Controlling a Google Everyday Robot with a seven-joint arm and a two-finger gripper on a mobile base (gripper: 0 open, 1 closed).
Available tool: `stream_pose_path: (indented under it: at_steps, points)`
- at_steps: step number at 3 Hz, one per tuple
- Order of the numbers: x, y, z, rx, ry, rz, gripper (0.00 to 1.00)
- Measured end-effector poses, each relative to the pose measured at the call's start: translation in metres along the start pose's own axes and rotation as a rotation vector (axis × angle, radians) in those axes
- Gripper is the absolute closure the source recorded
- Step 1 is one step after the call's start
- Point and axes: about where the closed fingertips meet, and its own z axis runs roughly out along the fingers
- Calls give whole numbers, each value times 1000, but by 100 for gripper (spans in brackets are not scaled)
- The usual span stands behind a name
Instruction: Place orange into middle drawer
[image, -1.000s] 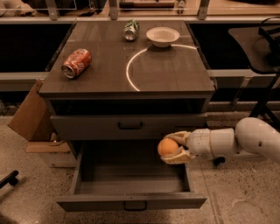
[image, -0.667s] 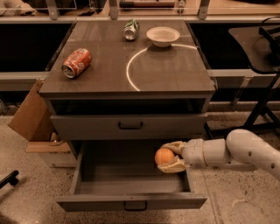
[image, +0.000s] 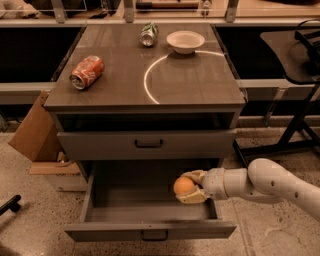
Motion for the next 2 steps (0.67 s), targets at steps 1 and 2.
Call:
stream_pose_path:
  at_steps: [1, 2]
  points:
    - [23, -17, 23, -15, -17, 25, 100]
    - [44, -33, 45, -17, -33, 35, 100]
